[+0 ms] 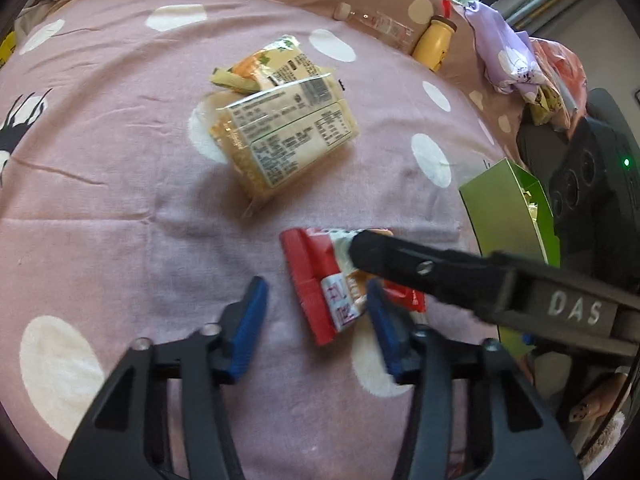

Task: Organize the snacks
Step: 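Carry the red candy pack into the box and release it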

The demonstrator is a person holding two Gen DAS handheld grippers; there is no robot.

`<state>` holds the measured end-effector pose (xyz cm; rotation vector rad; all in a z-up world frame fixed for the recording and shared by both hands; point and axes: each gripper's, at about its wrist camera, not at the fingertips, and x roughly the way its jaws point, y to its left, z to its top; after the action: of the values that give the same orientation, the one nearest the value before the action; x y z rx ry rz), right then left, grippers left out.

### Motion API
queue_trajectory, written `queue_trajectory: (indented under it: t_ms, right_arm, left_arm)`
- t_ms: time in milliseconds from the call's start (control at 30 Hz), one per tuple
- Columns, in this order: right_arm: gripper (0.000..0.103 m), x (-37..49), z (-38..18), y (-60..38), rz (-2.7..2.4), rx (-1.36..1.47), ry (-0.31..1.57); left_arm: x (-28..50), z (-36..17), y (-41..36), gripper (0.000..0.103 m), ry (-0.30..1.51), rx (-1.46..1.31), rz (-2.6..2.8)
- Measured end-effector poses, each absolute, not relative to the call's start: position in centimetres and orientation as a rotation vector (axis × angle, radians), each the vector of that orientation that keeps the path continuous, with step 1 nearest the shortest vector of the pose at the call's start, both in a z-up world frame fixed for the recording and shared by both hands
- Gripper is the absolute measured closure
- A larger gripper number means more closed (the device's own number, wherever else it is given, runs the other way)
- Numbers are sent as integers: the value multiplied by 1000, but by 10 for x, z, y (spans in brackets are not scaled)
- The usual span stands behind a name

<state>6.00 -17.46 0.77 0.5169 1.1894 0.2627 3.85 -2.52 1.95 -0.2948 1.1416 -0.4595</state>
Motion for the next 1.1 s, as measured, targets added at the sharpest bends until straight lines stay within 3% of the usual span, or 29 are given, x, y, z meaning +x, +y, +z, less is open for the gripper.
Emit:
queue_trajectory:
  t_ms: [67,300,733,1100]
  right_arm:
    - [51,61,9,-167,263,460,1190]
    - [51,53,31,-169,221,372,1117]
    - [51,6,115,-252,86,434,796]
    - [51,-36,122,-347,-122,637,696]
  left_arm:
    - [41,19,-27,64,1130,-288,-457]
    - [40,42,-40,65,1060,-284,-485]
    - [29,121,-127,65,821,-137,-665]
    - [27,131,-221,66,825,-48,-852]
